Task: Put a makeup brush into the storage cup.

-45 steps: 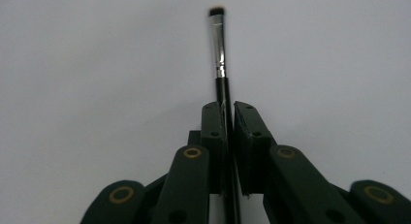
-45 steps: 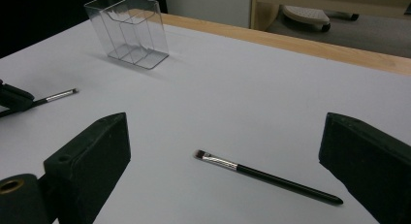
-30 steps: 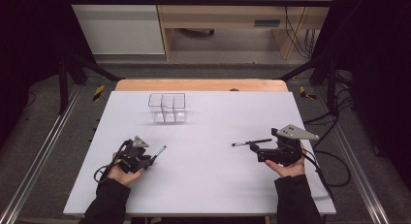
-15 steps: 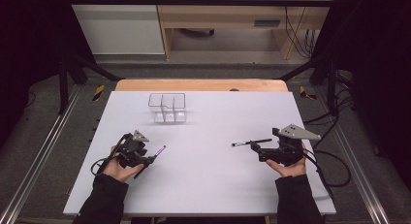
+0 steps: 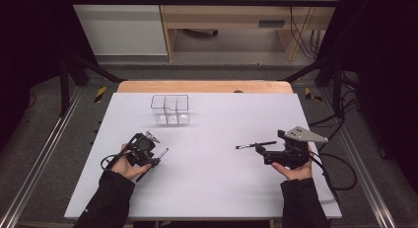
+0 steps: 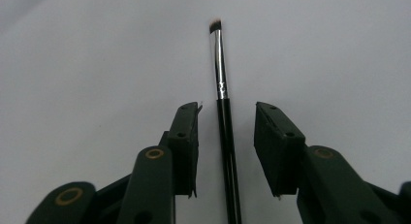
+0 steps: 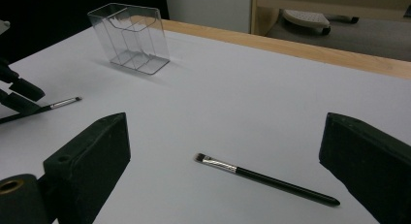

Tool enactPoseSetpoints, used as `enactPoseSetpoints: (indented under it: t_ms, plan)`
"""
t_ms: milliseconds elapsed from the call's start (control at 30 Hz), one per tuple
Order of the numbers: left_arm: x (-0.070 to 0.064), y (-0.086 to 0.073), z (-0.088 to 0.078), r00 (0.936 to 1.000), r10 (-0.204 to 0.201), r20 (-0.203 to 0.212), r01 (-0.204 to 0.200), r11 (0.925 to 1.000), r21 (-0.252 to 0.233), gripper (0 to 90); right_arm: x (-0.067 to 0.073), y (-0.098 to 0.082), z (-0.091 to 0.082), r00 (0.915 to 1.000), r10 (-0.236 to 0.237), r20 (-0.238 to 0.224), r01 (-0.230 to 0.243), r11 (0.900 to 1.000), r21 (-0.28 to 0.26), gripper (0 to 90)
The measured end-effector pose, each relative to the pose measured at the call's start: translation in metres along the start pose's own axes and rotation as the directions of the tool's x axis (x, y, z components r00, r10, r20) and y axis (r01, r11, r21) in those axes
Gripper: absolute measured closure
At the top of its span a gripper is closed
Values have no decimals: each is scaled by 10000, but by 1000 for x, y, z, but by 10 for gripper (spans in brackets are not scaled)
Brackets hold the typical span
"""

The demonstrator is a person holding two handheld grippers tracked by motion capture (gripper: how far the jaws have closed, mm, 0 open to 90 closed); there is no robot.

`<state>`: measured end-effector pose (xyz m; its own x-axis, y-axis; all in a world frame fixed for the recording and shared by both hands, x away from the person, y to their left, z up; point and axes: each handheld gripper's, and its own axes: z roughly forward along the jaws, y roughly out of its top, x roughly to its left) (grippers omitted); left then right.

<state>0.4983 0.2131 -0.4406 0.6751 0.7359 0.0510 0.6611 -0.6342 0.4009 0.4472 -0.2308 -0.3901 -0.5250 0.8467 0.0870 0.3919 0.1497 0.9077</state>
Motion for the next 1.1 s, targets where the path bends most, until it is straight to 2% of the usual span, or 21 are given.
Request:
enactPoseSetpoints:
  t_ms: [300,633,867,1100]
  plan:
    - [0,-2,5,9998,7,199,-12,9996,284,735,0,0,0,10000,25,-58,-25,10000,18,47]
    - [2,-5,7,9988,-292,387,281,9992,301,778,1,0,1,10000,16,-70,-15,10000,79,46]
    - [0,-5,7,9990,-321,305,312,9991,299,830,1,0,1,9999,59,-109,-58,10000,60,45]
    - [-2,-5,7,9995,-233,198,227,9993,307,832,2,-1,2,9999,52,-102,-51,9999,115,45]
